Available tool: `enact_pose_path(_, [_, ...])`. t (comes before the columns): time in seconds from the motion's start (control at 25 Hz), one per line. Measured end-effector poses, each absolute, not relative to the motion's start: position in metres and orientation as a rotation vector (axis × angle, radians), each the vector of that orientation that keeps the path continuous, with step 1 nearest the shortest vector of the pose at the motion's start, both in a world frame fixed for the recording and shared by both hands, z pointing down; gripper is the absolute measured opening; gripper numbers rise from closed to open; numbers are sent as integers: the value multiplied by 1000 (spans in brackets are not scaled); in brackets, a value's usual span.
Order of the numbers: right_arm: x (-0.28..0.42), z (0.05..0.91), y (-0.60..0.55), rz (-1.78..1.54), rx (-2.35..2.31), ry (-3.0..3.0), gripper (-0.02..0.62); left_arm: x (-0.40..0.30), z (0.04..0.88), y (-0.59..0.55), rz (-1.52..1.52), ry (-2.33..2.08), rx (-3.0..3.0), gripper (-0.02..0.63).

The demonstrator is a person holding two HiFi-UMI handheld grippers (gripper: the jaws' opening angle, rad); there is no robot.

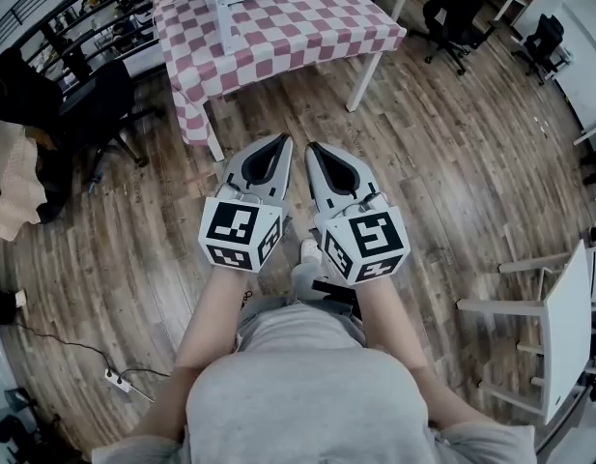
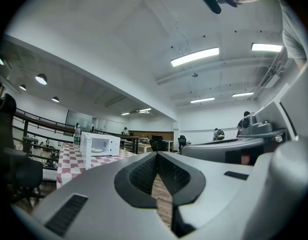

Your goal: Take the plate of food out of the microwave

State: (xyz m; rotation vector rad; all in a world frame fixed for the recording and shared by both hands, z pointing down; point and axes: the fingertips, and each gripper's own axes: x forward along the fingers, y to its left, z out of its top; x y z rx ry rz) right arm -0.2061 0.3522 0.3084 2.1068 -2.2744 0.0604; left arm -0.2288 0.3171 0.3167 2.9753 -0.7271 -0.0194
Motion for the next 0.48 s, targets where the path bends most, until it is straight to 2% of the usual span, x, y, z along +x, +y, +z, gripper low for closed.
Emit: enact_pose_path(0.48, [-155,307,297,46,2010,-2343,26,-174,319,266,-16,-803,2938,3])
